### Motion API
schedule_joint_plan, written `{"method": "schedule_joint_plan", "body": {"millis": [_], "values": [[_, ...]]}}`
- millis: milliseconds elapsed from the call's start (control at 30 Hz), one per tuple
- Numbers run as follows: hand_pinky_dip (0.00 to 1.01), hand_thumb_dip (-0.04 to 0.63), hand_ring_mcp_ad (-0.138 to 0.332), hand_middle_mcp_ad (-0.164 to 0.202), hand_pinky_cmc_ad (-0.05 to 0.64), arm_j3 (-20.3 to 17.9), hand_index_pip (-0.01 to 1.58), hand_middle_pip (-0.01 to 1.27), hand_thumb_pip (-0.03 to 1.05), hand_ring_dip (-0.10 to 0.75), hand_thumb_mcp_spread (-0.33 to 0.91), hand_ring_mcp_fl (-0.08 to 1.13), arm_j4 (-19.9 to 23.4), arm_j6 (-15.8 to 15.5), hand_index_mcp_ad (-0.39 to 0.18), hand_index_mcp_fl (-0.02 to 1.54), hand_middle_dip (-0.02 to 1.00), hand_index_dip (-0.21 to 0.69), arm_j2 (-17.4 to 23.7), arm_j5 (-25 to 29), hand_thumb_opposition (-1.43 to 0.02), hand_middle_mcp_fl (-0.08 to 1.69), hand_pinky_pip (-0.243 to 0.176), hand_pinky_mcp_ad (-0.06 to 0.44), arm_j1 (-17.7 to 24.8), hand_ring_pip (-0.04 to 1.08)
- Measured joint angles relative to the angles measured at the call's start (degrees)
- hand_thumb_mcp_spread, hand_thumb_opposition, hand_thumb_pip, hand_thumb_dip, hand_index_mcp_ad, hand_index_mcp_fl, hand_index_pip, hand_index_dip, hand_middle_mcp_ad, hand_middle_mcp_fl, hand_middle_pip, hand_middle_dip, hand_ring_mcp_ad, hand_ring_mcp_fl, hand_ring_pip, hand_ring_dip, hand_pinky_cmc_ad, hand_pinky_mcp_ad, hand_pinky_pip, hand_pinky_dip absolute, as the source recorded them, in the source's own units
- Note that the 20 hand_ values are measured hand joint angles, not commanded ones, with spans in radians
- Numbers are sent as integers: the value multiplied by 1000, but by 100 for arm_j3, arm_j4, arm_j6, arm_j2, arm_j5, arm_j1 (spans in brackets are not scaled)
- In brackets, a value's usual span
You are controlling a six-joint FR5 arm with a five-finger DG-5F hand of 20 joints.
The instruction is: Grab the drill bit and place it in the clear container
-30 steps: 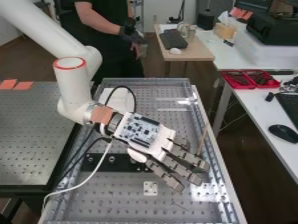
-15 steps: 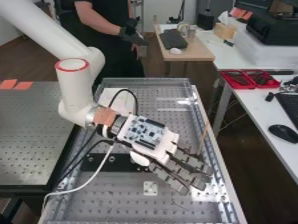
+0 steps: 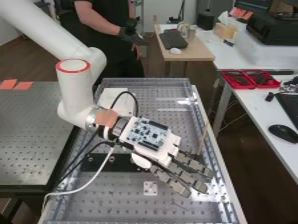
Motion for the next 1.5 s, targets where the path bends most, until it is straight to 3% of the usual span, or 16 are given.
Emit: {"method": "schedule_joint_plan", "body": {"millis": [267,600,800,1000,1233,1500], "values": [[168,330,152,51,295,4,1285,112,670,-38,403,2,-40,55,-52,267,133,194,6,-56,-913,45,-120,166,-25,40],[168,333,152,49,295,10,1250,112,646,-38,403,2,-18,133,-72,305,133,187,-41,-80,-911,45,-120,164,-14,38],[168,333,152,49,300,7,1283,112,614,-38,398,-2,33,151,-73,393,133,176,-60,-74,-913,51,-117,166,-9,54],[173,330,154,49,293,26,1395,113,574,-38,476,0,41,125,-119,525,133,185,-81,-62,-960,86,-106,166,2,54],[173,316,162,51,279,44,1384,113,569,-38,494,0,29,101,-122,527,133,202,-72,-58,-969,80,-106,164,-12,54],[173,316,162,51,279,35,1265,115,569,-38,489,0,5,117,-122,407,133,192,-31,-57,-960,96,-105,164,-27,58]]}}
